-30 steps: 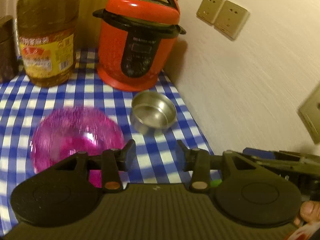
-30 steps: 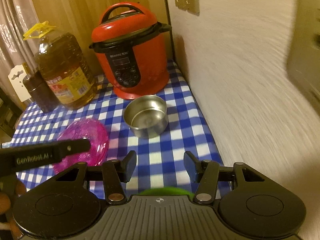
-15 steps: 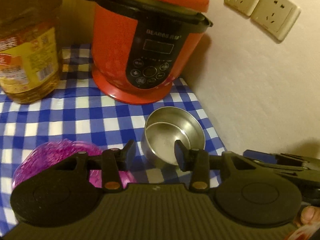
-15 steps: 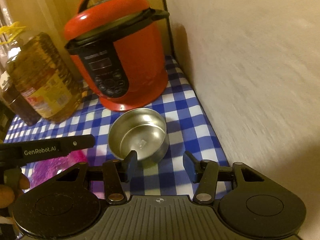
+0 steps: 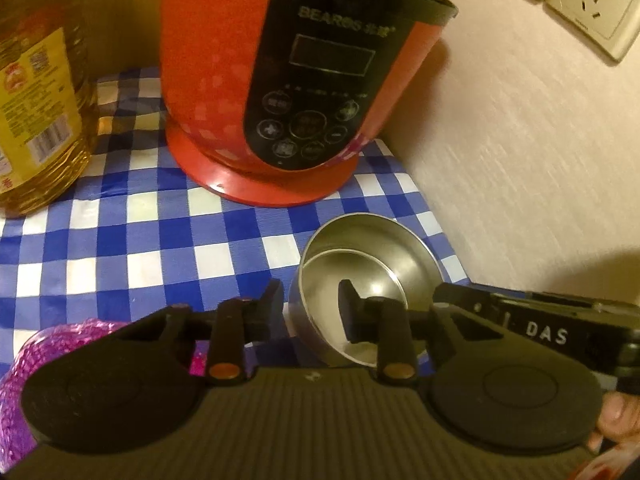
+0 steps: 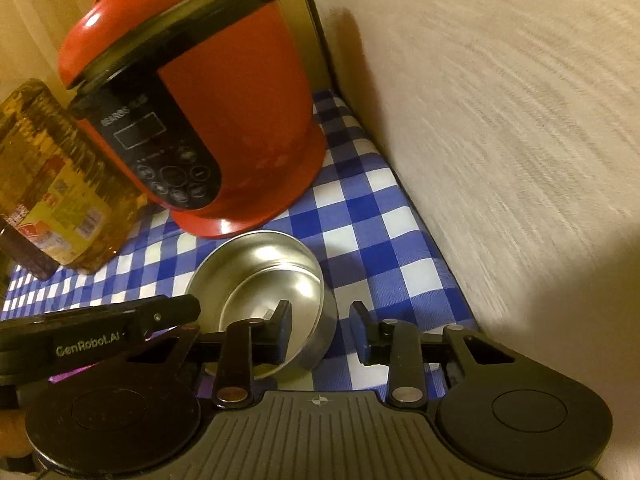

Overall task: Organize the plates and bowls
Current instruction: 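Close both tools on the steel bowl rim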

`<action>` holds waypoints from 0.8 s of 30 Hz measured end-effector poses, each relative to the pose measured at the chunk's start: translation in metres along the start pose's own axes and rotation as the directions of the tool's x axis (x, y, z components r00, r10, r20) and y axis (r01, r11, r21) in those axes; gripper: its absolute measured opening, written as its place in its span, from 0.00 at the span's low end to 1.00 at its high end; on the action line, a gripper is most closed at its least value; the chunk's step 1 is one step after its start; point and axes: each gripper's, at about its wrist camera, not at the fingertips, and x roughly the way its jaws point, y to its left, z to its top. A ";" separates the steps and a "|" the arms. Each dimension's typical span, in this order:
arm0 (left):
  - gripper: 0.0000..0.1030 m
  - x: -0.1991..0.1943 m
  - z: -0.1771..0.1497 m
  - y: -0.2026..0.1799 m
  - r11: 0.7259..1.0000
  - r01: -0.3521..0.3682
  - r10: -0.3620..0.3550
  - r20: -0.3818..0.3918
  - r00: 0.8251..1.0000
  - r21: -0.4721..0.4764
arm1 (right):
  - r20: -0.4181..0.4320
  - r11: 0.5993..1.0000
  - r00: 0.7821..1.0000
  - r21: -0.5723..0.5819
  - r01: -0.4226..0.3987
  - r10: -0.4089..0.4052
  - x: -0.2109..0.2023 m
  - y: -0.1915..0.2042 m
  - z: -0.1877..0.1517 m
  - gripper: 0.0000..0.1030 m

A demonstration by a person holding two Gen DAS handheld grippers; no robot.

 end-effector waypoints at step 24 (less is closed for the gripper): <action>0.06 0.016 -0.001 -0.016 0.996 -0.072 0.075 -0.045 0.996 0.052 | -0.039 1.000 0.999 0.028 0.002 -0.001 0.015 -0.001 0.000 0.08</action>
